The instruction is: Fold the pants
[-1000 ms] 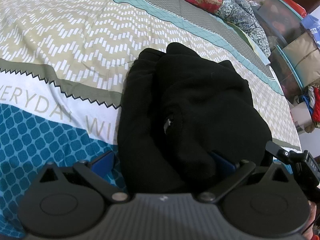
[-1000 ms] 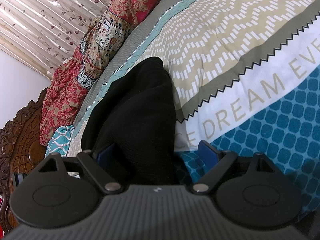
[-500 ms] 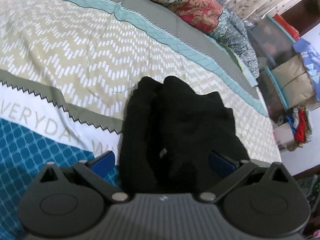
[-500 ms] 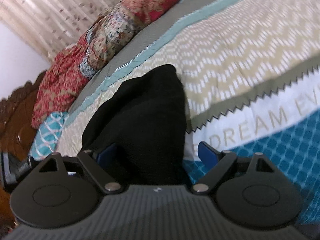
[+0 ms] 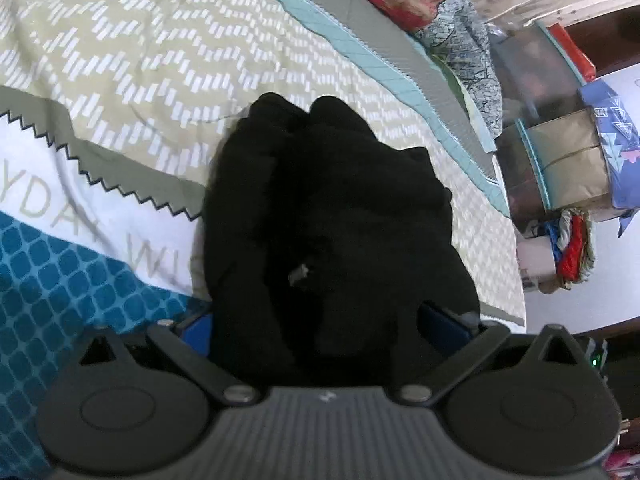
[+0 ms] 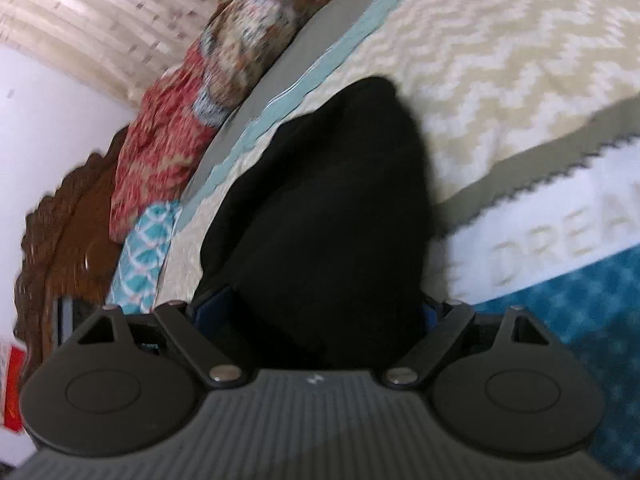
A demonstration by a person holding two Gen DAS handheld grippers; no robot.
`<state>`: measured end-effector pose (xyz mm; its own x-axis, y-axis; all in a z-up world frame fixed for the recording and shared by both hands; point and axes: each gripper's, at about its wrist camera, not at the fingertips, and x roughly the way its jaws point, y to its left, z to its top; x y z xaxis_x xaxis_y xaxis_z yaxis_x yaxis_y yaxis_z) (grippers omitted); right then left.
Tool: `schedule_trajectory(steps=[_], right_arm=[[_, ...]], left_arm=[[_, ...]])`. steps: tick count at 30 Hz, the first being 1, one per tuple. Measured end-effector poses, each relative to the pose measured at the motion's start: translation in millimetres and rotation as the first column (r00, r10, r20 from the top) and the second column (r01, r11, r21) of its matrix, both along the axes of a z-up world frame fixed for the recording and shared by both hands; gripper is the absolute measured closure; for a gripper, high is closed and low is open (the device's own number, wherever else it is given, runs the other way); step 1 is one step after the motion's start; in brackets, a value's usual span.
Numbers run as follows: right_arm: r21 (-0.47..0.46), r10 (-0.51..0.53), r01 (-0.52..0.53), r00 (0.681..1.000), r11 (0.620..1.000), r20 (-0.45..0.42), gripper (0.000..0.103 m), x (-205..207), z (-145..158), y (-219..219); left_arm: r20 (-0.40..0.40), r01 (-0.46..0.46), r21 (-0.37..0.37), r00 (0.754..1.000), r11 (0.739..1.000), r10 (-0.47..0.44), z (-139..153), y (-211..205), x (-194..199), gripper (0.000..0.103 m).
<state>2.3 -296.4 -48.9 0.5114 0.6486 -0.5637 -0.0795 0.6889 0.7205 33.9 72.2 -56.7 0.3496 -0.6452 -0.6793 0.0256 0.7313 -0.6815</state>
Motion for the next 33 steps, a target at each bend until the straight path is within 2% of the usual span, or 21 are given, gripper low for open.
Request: schedule_trajectory(steps=[2, 5, 8, 12, 16, 22, 25, 29, 33], right_arm=[[-0.044, 0.014, -0.013, 1.0, 0.999, 0.022, 0.012, -0.9, 1.7, 5.8], [-0.005, 0.001, -0.001, 1.0, 1.0, 0.008, 0.012, -0.3, -2.6, -0.4], [0.034, -0.013, 0.014, 1.0, 0.999, -0.002, 0.012, -0.6, -7.7, -6.1], [0.037, -0.021, 0.021, 1.0, 0.999, 0.005, 0.011, -2.4, -9.1, -5.2], [0.044, -0.027, 0.026, 1.0, 0.999, 0.008, 0.01, -3.5, -9.6, -5.5], [0.042, -0.029, 0.028, 1.0, 0.999, 0.008, 0.01, -3.4, -9.5, -5.5], [0.043, -0.028, 0.028, 1.0, 0.999, 0.009, 0.01, -3.4, -9.6, -5.9], [0.043, -0.028, 0.028, 1.0, 0.999, 0.009, 0.01, -3.6, -9.4, -5.9], [0.052, -0.03, 0.03, 1.0, 0.998, -0.003, 0.01, -1.4, -8.4, -7.3]], left_arm=[[-0.021, -0.003, 0.018, 1.0, 1.0, 0.004, -7.0, 0.1, 1.9, 0.0], [-0.035, -0.021, -0.037, 0.999, 0.999, 0.019, -10.9, 10.6, 2.5, 0.0], [-0.03, -0.053, -0.041, 0.998, 0.998, 0.051, -6.7, 23.6, 0.7, 0.0], [-0.02, -0.103, -0.026, 0.994, 0.994, 0.103, -3.2, 45.4, -0.1, 0.0], [-0.066, -0.123, -0.076, 0.991, 0.989, 0.118, -11.1, 55.3, 5.8, 0.0], [-0.079, -0.086, -0.134, 0.994, 0.987, 0.076, -15.5, 36.6, 13.7, 0.0], [-0.082, -0.032, -0.174, 0.996, 0.984, 0.018, -16.7, 17.6, 13.9, 0.0], [-0.027, 0.031, -0.035, 0.999, 0.999, -0.032, -9.5, -7.9, 11.1, 0.0], [0.007, 0.054, 0.07, 0.998, 0.996, -0.055, -3.9, -19.0, 7.8, 0.007]])
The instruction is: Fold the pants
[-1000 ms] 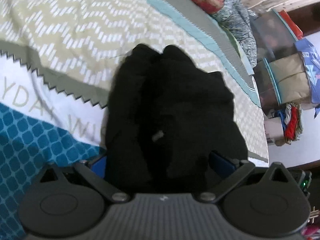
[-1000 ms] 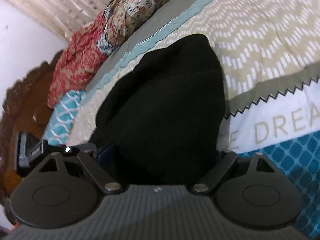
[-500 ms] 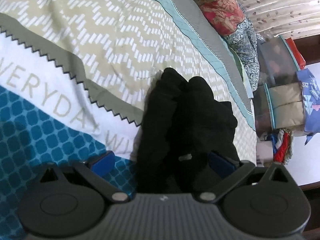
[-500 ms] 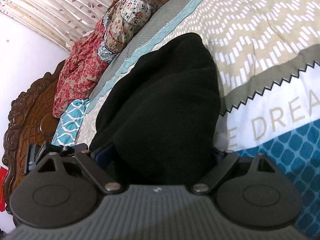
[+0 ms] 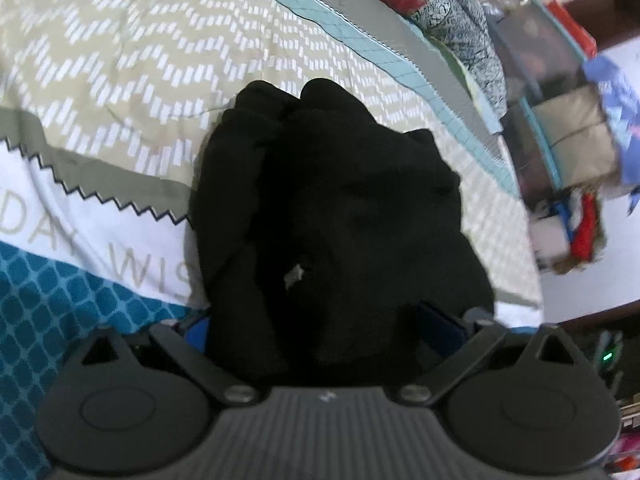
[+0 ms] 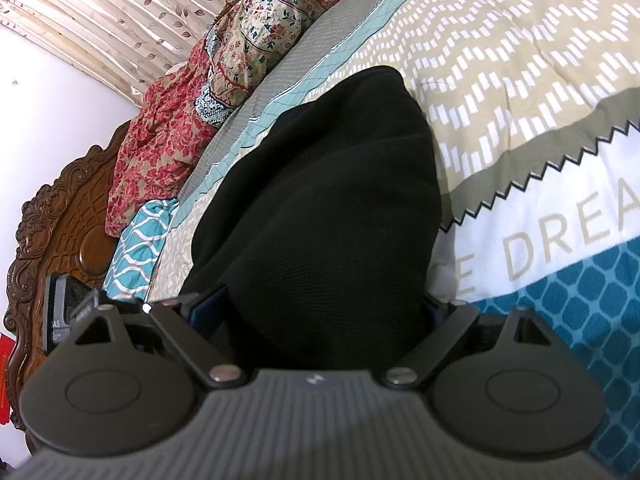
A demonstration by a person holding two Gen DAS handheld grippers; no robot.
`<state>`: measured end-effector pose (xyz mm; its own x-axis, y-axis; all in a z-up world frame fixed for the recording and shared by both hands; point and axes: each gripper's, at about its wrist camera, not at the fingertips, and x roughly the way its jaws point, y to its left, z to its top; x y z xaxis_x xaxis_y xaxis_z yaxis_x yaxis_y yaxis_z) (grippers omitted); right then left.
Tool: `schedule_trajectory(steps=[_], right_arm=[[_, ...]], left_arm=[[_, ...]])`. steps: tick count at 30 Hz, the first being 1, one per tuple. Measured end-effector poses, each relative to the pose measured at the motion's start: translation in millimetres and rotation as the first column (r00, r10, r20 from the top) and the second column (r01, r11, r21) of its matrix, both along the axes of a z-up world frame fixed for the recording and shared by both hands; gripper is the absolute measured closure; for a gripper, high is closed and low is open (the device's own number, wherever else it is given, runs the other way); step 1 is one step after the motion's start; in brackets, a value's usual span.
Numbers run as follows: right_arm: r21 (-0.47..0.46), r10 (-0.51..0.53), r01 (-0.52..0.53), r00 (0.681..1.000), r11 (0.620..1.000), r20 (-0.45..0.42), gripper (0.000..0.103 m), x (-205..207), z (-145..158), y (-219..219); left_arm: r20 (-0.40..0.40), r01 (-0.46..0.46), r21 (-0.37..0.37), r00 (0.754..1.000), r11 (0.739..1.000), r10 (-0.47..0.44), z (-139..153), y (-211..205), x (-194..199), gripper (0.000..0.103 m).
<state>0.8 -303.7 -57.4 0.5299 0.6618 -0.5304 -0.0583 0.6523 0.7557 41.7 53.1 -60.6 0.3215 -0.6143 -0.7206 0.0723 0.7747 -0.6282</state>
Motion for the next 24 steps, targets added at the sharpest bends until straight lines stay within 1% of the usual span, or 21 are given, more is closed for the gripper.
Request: schedule_trajectory(steps=[3, 6, 7, 9, 11, 12, 17, 24], right_arm=[[0.021, -0.011, 0.011, 1.0, 1.0, -0.025, 0.01, 2.6, -0.3, -3.2], [0.022, -0.028, 0.029, 0.999, 0.999, -0.042, 0.01, 3.2, 1.8, -6.1], [0.005, -0.042, 0.043, 0.998, 0.999, -0.036, 0.01, 2.5, 5.3, -6.0], [-0.061, -0.065, 0.065, 0.998, 0.996, 0.012, 0.01, -2.7, 13.7, -4.5], [-0.118, -0.049, 0.055, 0.998, 0.992, 0.05, 0.01, -4.2, 18.8, -2.3], [-0.122, -0.038, 0.043, 0.998, 0.992, 0.045, 0.01, -2.9, 17.7, -0.7], [-0.108, -0.036, 0.037, 0.999, 0.993, 0.012, 0.009, 3.1, 4.3, 4.0], [-0.069, -0.064, 0.066, 0.998, 0.995, 0.025, 0.007, -1.0, 1.4, 2.4]], left_arm=[[0.02, 0.004, 0.029, 1.0, 1.0, -0.004, 2.0, 0.5, -4.5, 0.009], [0.025, -0.003, 0.034, 1.0, 0.999, 0.002, 3.7, -2.3, -6.4, 0.009], [0.025, -0.003, 0.037, 1.0, 0.999, 0.002, 3.7, -2.9, -6.2, 0.007], [0.024, -0.002, 0.046, 1.0, 0.999, 0.001, 2.5, -1.9, -6.8, 0.004], [0.026, 0.0, 0.045, 1.0, 0.999, -0.001, 0.4, -2.7, -6.9, 0.002], [0.029, 0.002, 0.045, 1.0, 0.999, -0.003, 0.2, -4.3, -6.9, 0.001], [0.052, 0.01, 0.08, 0.999, 0.997, -0.014, 1.3, -12.6, -10.2, 0.0], [0.047, 0.01, 0.07, 0.999, 0.997, -0.014, 0.2, -9.6, -9.1, 0.0]])
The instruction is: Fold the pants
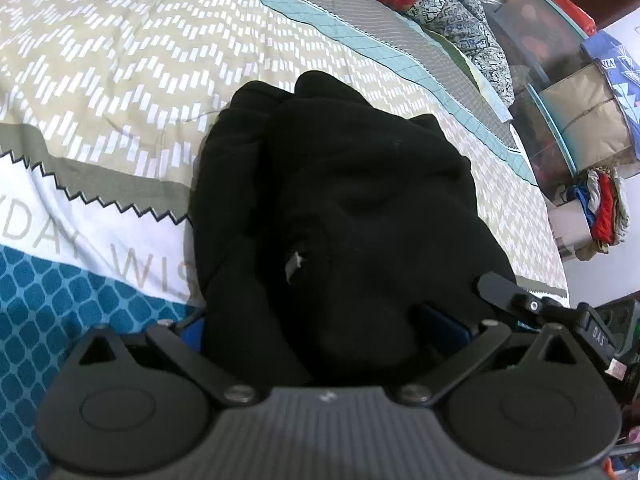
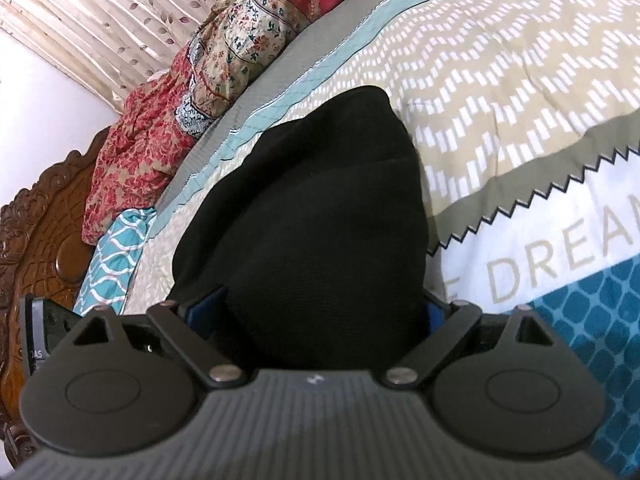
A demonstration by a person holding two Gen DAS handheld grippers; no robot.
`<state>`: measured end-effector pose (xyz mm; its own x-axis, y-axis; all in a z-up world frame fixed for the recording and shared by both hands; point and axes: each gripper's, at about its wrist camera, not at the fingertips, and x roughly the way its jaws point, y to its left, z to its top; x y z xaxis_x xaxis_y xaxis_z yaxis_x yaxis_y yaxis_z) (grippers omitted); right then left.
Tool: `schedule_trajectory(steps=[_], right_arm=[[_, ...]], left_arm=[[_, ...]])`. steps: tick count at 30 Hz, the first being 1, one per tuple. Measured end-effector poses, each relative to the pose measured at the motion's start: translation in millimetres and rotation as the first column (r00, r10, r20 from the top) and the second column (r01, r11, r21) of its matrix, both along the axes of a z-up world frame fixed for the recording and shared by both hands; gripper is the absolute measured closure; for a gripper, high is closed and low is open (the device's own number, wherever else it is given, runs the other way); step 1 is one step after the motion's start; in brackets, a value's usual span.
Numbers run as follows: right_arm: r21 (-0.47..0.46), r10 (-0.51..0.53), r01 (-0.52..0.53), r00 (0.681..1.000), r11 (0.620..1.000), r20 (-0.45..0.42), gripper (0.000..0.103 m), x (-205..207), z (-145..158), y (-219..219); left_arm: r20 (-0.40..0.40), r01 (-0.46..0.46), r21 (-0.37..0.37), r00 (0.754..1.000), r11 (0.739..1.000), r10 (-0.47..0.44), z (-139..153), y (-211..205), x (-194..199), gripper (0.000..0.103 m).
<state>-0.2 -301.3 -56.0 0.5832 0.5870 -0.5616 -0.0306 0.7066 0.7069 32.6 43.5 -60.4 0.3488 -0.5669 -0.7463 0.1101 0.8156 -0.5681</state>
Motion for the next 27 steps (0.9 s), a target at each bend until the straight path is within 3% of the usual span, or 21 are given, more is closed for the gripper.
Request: schedule_trajectory(steps=[6, 14, 27], right_arm=[[0.053, -0.059, 0.059, 0.998, 0.997, -0.006, 0.0, -2.0, -0.6, 1.6], [0.129, -0.079, 0.082, 0.996, 0.988, -0.029, 0.0, 0.4, -4.5, -8.9], [0.16, -0.093, 0.098, 0.995, 0.982, -0.042, 0.0, -3.5, -6.2, -15.3]], left_arm=[[-0.003, 0.001, -0.002, 1.0, 1.0, -0.001, -0.7, 0.5, 0.2, 0.0], [-0.009, 0.002, 0.0, 1.0, 1.0, -0.002, -0.8, 0.8, 2.0, 0.0], [-0.021, -0.002, 0.002, 1.0, 1.0, 0.002, -1.6, 0.5, 4.3, 0.0]])
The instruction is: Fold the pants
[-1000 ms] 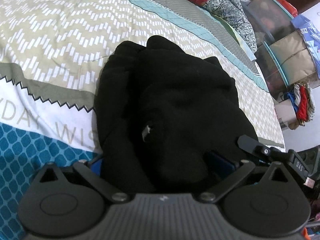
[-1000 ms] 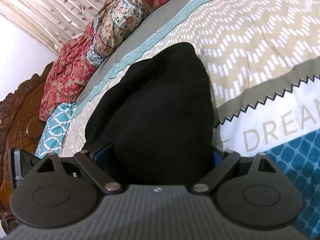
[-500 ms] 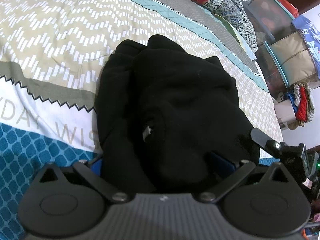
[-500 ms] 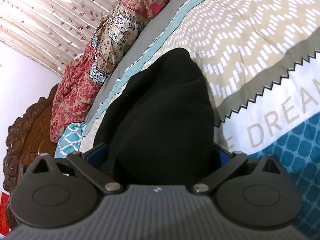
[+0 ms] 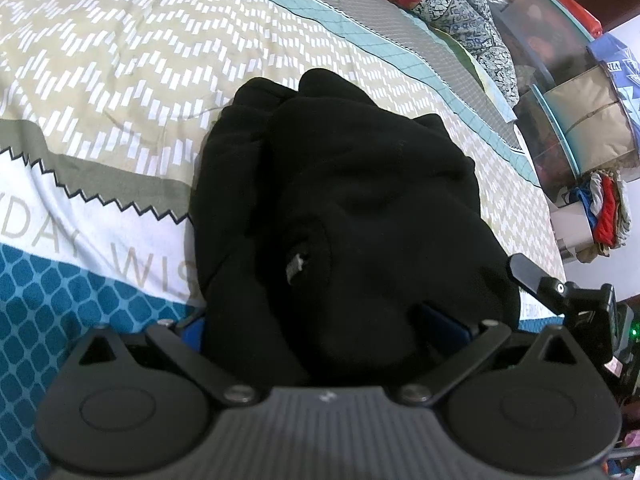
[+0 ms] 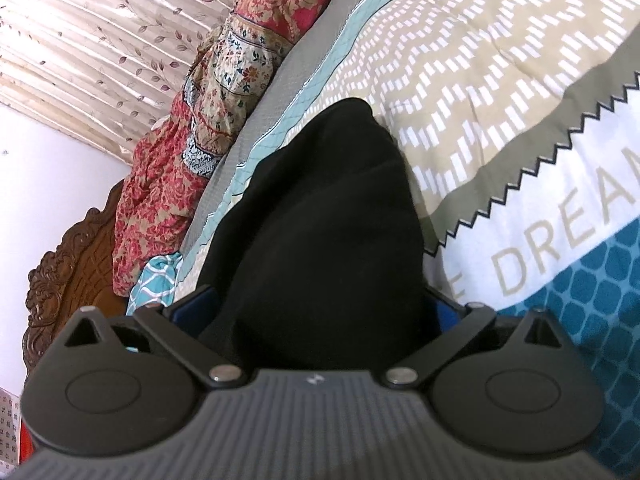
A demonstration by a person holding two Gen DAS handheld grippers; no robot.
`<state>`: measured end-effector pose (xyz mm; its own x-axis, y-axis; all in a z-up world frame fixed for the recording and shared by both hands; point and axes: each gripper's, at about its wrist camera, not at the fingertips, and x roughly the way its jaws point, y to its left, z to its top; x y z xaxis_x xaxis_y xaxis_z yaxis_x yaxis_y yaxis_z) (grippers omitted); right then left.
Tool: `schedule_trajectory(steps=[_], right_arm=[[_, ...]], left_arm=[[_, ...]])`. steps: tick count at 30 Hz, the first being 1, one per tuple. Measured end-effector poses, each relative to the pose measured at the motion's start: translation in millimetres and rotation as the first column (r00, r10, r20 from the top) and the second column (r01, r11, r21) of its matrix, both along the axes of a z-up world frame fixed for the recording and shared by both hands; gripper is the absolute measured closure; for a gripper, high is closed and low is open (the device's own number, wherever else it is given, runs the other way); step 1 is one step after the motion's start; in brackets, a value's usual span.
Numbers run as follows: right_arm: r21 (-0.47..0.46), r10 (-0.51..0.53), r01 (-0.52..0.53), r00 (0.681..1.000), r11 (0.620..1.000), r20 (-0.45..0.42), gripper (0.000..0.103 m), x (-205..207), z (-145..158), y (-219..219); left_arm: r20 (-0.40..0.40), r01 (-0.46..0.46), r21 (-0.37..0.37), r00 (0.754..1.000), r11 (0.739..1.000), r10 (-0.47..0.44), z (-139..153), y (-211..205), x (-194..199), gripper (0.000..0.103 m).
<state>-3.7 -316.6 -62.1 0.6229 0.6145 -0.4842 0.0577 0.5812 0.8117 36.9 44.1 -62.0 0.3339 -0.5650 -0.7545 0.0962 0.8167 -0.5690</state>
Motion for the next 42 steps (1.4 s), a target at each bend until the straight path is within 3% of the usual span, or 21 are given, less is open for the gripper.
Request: schedule_trajectory(steps=[10, 11, 12, 15, 18, 22, 26, 28, 33, 42], right_arm=[[-0.063, 0.008, -0.009, 1.0, 0.998, -0.022, 0.003, 4.1, 5.5, 7.4], [-0.092, 0.013, -0.016, 1.0, 0.996, -0.025, 0.007, 4.0, 7.7, 9.9], [-0.118, 0.024, -0.027, 0.999, 0.993, -0.025, 0.019, 3.9, 10.0, 13.1], [-0.109, 0.037, -0.041, 0.999, 0.993, -0.036, 0.038, 4.0, 10.1, 17.1], [-0.151, 0.049, -0.052, 0.999, 0.987, -0.021, 0.046, 1.5, 16.1, 22.1], [-0.214, 0.068, -0.066, 0.998, 0.975, 0.002, 0.046, 1.0, 23.2, 34.2], [-0.127, 0.064, -0.071, 0.996, 0.989, -0.063, 0.034, 7.9, 6.7, 31.6], [-0.124, 0.063, -0.07, 0.996, 0.99, -0.064, 0.034, 7.5, 4.1, 33.1], [-0.192, 0.084, -0.089, 0.996, 0.977, -0.036, 0.046, 3.3, 14.9, 38.9], [-0.211, 0.08, -0.083, 0.997, 0.974, -0.025, 0.046, 3.4, 12.0, 38.4]], left_arm=[[0.001, -0.014, 0.01, 1.0, 1.0, 0.014, 0.7, -3.7, -1.0, 0.0], [0.002, -0.016, 0.01, 1.0, 1.0, 0.016, 0.6, -3.7, -1.2, 0.0], [0.003, -0.018, 0.01, 1.0, 1.0, 0.018, 0.6, -3.9, -1.6, 0.0], [0.009, -0.019, 0.017, 1.0, 1.0, 0.019, 0.4, -4.8, -2.6, 0.0], [0.02, -0.018, 0.027, 1.0, 0.999, 0.018, 0.7, -6.1, -4.3, 0.0], [0.022, -0.021, 0.022, 1.0, 1.0, 0.02, -0.3, -5.0, -4.8, 0.0], [0.023, -0.021, 0.021, 1.0, 1.0, 0.021, -0.1, -5.0, -5.3, 0.0], [0.03, -0.022, 0.026, 0.999, 0.999, 0.021, 0.1, -5.7, -6.2, 0.0], [0.042, -0.023, 0.041, 0.999, 0.999, 0.021, 1.1, -9.4, -9.6, 0.0], [0.045, -0.027, 0.048, 0.999, 0.998, 0.025, 1.4, -12.8, -9.9, 0.0]])
